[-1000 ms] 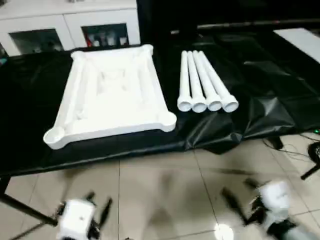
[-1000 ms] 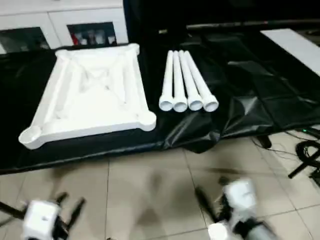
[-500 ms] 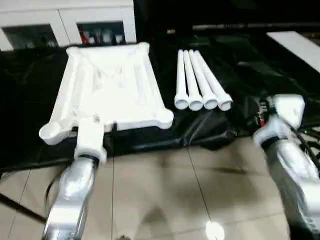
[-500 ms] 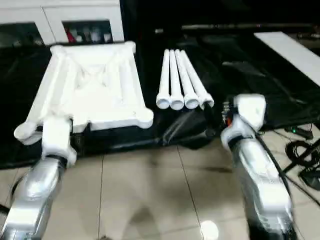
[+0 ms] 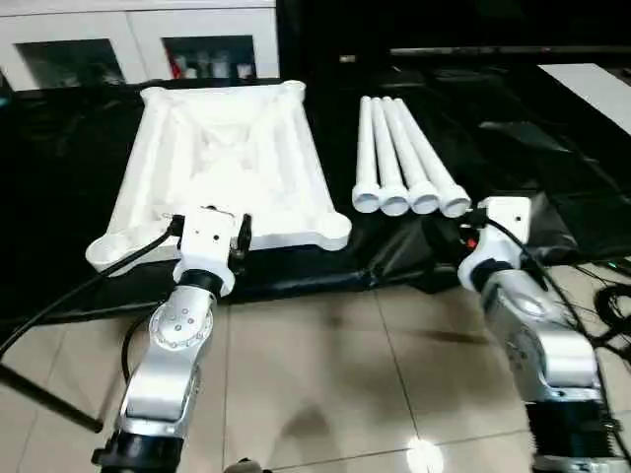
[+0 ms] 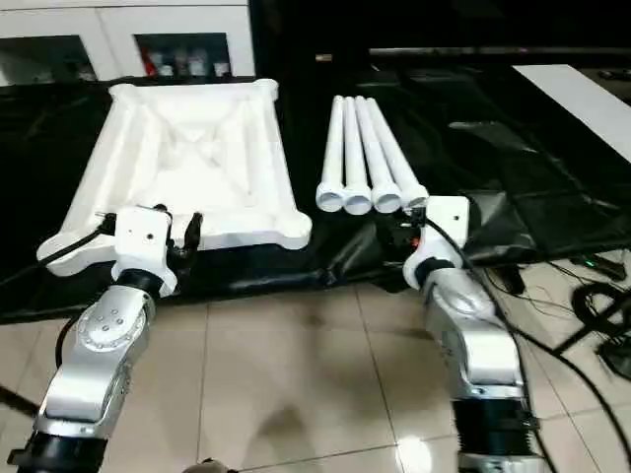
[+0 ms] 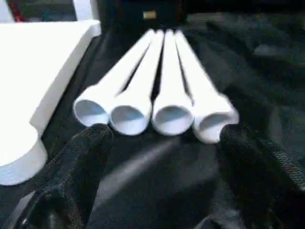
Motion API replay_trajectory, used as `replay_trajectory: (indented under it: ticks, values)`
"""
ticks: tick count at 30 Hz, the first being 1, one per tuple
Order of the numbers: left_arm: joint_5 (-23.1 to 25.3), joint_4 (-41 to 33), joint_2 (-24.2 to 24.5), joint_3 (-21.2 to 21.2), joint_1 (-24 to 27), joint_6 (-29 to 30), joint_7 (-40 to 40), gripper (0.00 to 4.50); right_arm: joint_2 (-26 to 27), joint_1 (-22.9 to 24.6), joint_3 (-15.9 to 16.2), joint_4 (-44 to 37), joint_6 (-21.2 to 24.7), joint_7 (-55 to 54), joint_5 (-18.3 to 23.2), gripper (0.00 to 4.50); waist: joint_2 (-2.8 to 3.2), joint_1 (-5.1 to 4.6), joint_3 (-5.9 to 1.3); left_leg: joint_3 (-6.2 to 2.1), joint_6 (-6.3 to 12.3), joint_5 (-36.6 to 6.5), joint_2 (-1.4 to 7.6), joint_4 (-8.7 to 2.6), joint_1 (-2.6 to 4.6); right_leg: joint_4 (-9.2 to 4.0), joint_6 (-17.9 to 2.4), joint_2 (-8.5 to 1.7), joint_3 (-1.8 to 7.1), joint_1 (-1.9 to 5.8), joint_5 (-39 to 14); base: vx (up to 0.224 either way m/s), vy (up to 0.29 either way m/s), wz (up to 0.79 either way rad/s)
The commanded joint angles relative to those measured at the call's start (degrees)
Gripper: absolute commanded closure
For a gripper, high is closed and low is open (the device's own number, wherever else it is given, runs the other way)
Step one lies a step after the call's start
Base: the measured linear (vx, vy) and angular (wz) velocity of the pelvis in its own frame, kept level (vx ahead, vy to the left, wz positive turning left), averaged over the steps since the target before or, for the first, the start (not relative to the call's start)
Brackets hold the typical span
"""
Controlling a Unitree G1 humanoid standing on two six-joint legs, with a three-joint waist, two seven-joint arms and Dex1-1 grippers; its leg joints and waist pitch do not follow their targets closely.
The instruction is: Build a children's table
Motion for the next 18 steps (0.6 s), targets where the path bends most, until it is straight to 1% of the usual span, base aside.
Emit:
replay_trajectory:
  ticks: [1, 2, 3, 4, 5, 6, 7, 8, 9, 10, 11, 12, 13, 14, 15, 16, 17, 18]
  values:
    - [0.0, -0.1, -0.6, -1.5, 0.5, 1.4, -0.3, 1.72, -0.8, 1.0, 0.0, -1.4, -1.2, -1.1, -2.9, 0.5, -0.05, -0.27, -3.0, -0.87, 0.39, -5.9, 2.82, -3.88, 1.2, -3.96, -10.4, -3.28, 2.64, 2.41, 2.5, 0.0, 0.0, 0.0]
    - [-0.1, 0.5, -0.8, -1.8, 0.2, 1.3, -0.3, 1.72, -0.7, 0.9, -0.5, -1.7, -0.9, -0.4, -2.1, 0.5, 0.52, -0.48, -2.97, -0.87, -0.1, -7.5, 2.68, -3.98, 1.26, -4.13, -9.7, -3.2, 2.71, 2.32, 0.0, 0.0, 0.0, 0.0]
    - [0.1, 0.5, -1.1, -2.1, -0.2, 1.6, -0.3, 1.72, -0.6, 0.7, -1.2, -1.9, -0.5, 0.4, -1.1, 0.5, 0.27, -0.66, -3.02, -1.01, -0.29, -8.6, 2.66, -4.14, 1.11, -4.25, -9.0, -3.28, 2.71, 2.5, -1.7, -0.052, -0.006, 0.0]
    - [0.8, 1.8, -1.0, -2.3, -0.5, 1.3, -0.1, 1.72, 0.0, 1.0, -1.5, -2.3, 0.3, 0.3, -0.6, 0.5, -0.27, -0.36, -2.58, -2.95, 2.68, -8.4, 1.55, -5.05, -1.49, -3.84, -8.9, -4.0, 0.43, 4.17, -1.5, -0.052, -0.006, 0.0]
    - [1.5, 3.4, -0.7, -2.4, -1.1, 1.1, 0.1, 1.72, 0.7, 1.6, -1.0, -2.8, 0.1, -0.3, -1.1, 0.5, 0.49, -1.28, -2.8, -4.81, 5.17, -11.4, 1.77, -5.35, -1.32, -4.29, -8.2, -3.31, -1.71, 4.0, -3.3, -0.052, -0.021, 0.23]
    - [1.5, 4.4, -0.6, -2.2, -1.6, 1.3, 0.3, 1.72, 1.0, 2.0, -0.1, -3.0, -0.5, -0.2, -1.5, 0.5, 1.16, -2.36, -3.06, -6.75, 6.32, -14.3, 2.36, -5.37, -1.36, -4.24, -9.5, -2.83, -3.0, 4.39, -2.6, -0.009, -0.041, 0.52]
    - [1.0, 4.5, -0.7, -1.5, -2.3, 1.3, 0.4, 1.72, 1.3, 2.1, 0.9, -3.1, -0.4, 0.4, -1.6, 0.5, 1.48, -2.91, -3.23, -8.2, 7.08, -15.3, 3.23, -5.74, -0.69, -3.65, -11.1, -2.21, -3.71, 4.3, -2.0, -0.009, -0.041, 0.52]
    - [0.8, 4.5, -0.7, -1.0, -2.9, 1.5, 0.4, 1.72, 1.8, 1.7, 1.4, -2.4, -0.1, 0.6, -1.3, 0.5, 1.94, -4.86, -3.34, -12.56, 11.09, -15.1, 5.05, -7.19, 0.04, -0.65, -13.8, -0.25, -4.54, 3.8, -2.8, -0.013, -0.077, 0.49]
    - [0.9, 4.5, -0.7, -0.8, -3.3, 1.7, 0.5, 1.72, 2.1, 1.3, 1.4, -1.8, 0.1, 0.6, -1.1, 0.5, 3.02, -6.02, -3.15, -16.72, 14.78, -13.6, 5.66, -8.26, 1.8, 2.19, -15.5, 1.03, -4.14, 1.82, -8.8, -0.036, -0.121, 0.39]
    - [0.4, 4.8, -0.9, -0.3, -3.7, 2.1, 0.5, 1.72, 2.5, 0.7, 1.6, -1.0, 0.1, 0.7, -0.8, 0.5, 2.82, -6.57, -2.94, -18.68, 15.56, -13.1, 5.78, -8.85, 2.17, 3.36, -15.6, 1.27, -3.48, 1.2, -11.3, -0.036, -0.121, 0.39]
    - [0.9, 5.3, -0.8, -0.3, -4.1, 2.8, 0.8, 1.72, 2.9, 0.0, 1.6, -0.1, 1.0, 0.8, -0.3, 0.5, 2.43, -6.71, -3.23, -16.43, 15.28, -11.7, 7.89, -7.79, 3.73, 3.43, -14.7, 0.08, -0.9, -0.43, -10.2, -0.019, -0.173, 0.4]
    - [1.6, 5.8, 0.1, -0.4, -4.7, 3.4, 0.4, 1.72, 3.4, -1.0, 2.5, 0.6, 0.7, 1.2, -0.5, 0.5, 1.21, -5.9, -2.25, -14.21, 16.48, -10.7, 5.78, -7.77, 1.27, 1.89, -17.2, -1.71, 1.15, 0.73, -5.1, -0.017, -0.221, 0.27]
    - [1.9, 5.8, 0.4, -0.6, -4.9, 4.1, 0.3, 1.72, 3.6, -1.2, 2.7, 0.7, 0.6, 1.5, -0.6, 0.5, 0.12, -5.7, -2.2, -12.15, 15.78, -11.0, 3.13, -5.88, -0.07, -0.9, -19.8, -2.83, 2.54, 1.47, -3.3, -0.017, -0.221, 0.27]
    - [1.9, 5.8, 0.5, -0.7, -4.9, 4.4, 0.2, 1.72, 3.6, -1.3, 2.7, 0.7, 0.6, 1.6, -0.6, 0.5, -3.27, -2.89, -2.59, -4.37, 9.98, -7.9, -4.87, 6.09, -1.92, -8.13, -18.3, -5.42, 2.97, 3.02, -12.0, -0.035, -0.226, 0.06]
    - [2.0, 5.8, 0.7, -0.6, -5.1, 5.3, 0.3, 1.72, 4.1, -1.6, 2.9, 0.8, 1.8, 1.8, -0.6, 0.5, -3.33, -1.18, -1.73, -3.69, 5.08, -3.6, -3.96, 5.88, -3.17, -7.24, -6.7, -6.45, 4.25, 3.94, -18.8, -0.047, -0.216, -0.05]
    - [1.6, 5.7, 0.8, -0.4, -5.1, 5.7, 0.1, 1.72, 4.5, -1.7, 2.9, 0.8, 2.7, 1.9, -0.3, 0.5, -3.23, -0.36, -1.69, -3.71, 3.69, -1.7, -3.77, 5.07, -3.26, -7.01, 1.2, -6.27, 4.58, 4.13, -20.7, -0.047, -0.216, -0.05]
    - [1.4, 5.5, 1.0, 0.0, -5.0, 6.5, -0.2, 1.72, 5.2, -1.9, 3.3, 1.3, 3.1, 0.7, -1.5, 0.5, -3.35, 0.27, -1.87, -3.91, 4.39, -2.2, -3.17, 3.13, -3.2, -6.6, 12.5, -6.06, 5.4, 5.11, -19.4, -0.041, -0.201, -0.04]
    - [1.8, 5.4, 1.2, 0.0, -4.9, 7.1, -0.2, 1.72, 5.4, -2.0, 3.8, 1.8, 2.1, -0.7, -3.2, 0.5, -2.45, 0.3, -2.0, -4.38, 4.66, -2.1, -2.26, 1.73, -2.46, -6.5, 13.5, -6.06, 4.68, 5.07, -17.6, -0.025, -0.16, 0.03]
